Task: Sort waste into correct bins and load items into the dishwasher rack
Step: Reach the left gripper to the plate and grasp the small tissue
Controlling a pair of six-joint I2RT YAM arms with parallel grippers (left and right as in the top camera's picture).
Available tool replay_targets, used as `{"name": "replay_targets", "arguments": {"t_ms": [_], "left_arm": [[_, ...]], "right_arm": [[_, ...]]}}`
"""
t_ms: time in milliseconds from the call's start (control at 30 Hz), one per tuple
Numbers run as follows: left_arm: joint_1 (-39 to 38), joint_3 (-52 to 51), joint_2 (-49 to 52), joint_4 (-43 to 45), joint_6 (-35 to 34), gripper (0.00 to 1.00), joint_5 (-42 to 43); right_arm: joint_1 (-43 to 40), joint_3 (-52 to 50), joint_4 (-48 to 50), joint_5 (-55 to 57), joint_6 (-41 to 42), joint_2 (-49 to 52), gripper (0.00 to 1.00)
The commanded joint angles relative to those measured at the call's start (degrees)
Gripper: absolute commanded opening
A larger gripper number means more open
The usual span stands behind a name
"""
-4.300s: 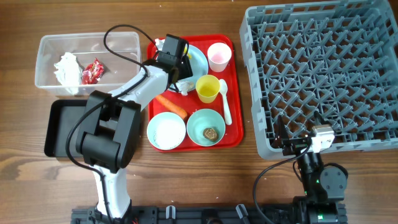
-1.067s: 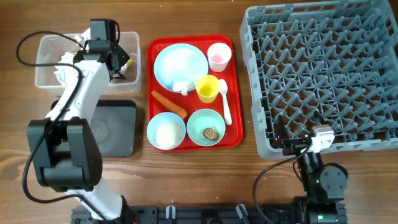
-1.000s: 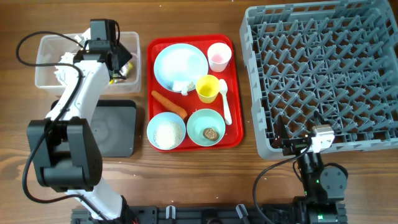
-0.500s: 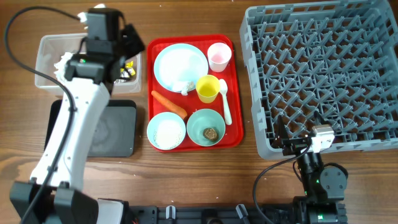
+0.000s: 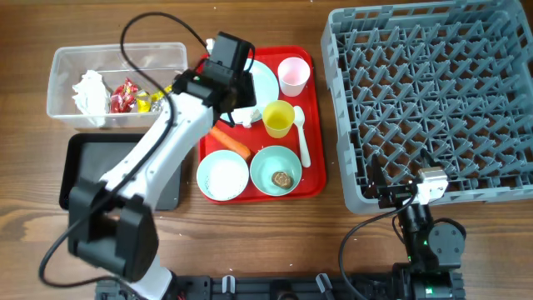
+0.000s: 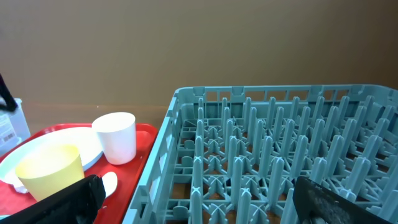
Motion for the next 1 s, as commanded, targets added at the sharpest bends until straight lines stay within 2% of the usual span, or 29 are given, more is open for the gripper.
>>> {"name": "replay_targets", "arguments": {"t_ms": [0,100,133,167,233,300,333,367,433,467,633,767,967], "left_arm": [[0.1,0.1,4.0,-0.1,0.3,0.53,0.5],[0.1,0.1,5.4,0.4,1.4,0.71,0.6],[0.1,0.1,5.6,0.6,2.2,0.88,0.5],[0.2,0.1,5.6,0.7,2.9,1.0,0.6],[0.6,0.1,5.6,1.0,3.1,1.0,0.5],[1.4,0.1,5.6,1.0,3.1,1.0,0.6],[2.0,0.1,5.6,1.0,3.1,0.88,1.5],[2.8,0.1,5.6,0.9,3.1,0.65,3.3],[4.1,0.0,5.6,0.9,3.3,0.39,6.4],[4.6,0.0,5.6,0.9,3.2,0.31,6.6],[5.1,-0.5,5.6,0.3,3.2,0.27,6.5],[3.8,-2.3,6.2,0.9,3.2,0.41,6.5],[3.7,-4.2,9.0,3.2,3.1,0.56,6.9]], "right_arm": [[-0.1,-0.1,0.3,-0.9,-0.5,-0.3,1.0],[-0.1,-0.1,0.3,-0.9,-0.5,-0.3,1.0],[-0.1,-0.1,0.3,-0.9,-0.5,-0.3,1.0],[-0.1,-0.1,0.3,-0.9,-0.5,-0.3,1.0],[-0.1,-0.1,0.3,-0.9,-0.5,-0.3,1.0],[-0.1,-0.1,0.3,-0.9,-0.5,-0.3,1.0],[-0.1,-0.1,0.3,-0.9,-0.5,-0.3,1.0],[-0.1,-0.1,0.3,-0.9,-0.5,-0.3,1.0],[-0.1,-0.1,0.3,-0.9,-0.5,-0.3,1.0],[-0.1,-0.1,0.3,-0.9,-0.5,-0.3,1.0],[-0.1,-0.1,0.3,-0.9,-0.5,-0.3,1.0],[-0.1,-0.1,0.3,-0.9,-0.5,-0.3,1.0],[-0.1,-0.1,0.3,-0.9,-0.5,-0.3,1.0]]}}
